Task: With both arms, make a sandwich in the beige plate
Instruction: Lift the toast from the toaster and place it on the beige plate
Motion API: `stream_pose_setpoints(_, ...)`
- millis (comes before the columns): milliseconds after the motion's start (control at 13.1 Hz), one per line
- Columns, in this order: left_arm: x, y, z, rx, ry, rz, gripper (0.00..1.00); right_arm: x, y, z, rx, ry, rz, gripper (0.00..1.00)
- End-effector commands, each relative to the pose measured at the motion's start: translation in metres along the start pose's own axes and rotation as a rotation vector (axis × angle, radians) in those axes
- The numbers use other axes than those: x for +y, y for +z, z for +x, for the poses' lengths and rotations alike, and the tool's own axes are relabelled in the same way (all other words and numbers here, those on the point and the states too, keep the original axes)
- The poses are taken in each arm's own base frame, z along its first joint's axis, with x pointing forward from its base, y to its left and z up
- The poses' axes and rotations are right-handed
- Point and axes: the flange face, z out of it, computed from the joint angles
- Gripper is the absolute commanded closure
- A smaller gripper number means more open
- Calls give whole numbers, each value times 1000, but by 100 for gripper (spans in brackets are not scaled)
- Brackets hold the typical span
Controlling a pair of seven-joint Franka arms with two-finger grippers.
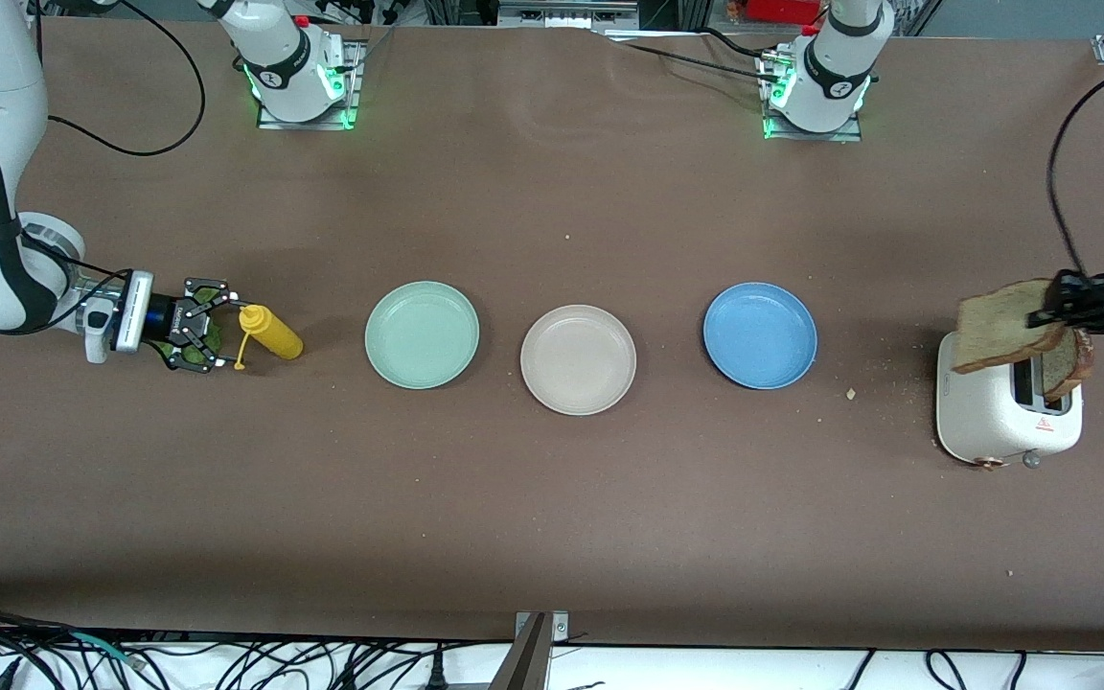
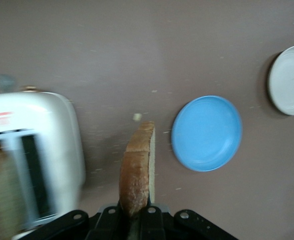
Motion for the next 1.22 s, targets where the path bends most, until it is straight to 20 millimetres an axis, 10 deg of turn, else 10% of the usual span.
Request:
stream_pose_setpoints(0,73,45,43,-50,-109,-106,100,-3,1,2,24,-13,-9,1)
stream_pose_setpoints(229,163,119,76,-160,-245,-237,100,-3,0,1,25,-12,-10,1)
stream_pose_setpoints(609,237,216,121,-239,-237,-522,100,0,9,8,52,-16,-20,1)
stream_pose_setpoints(1143,269,335,144,-141,-88,-734,100,1,21,7,71,-8,-18,1)
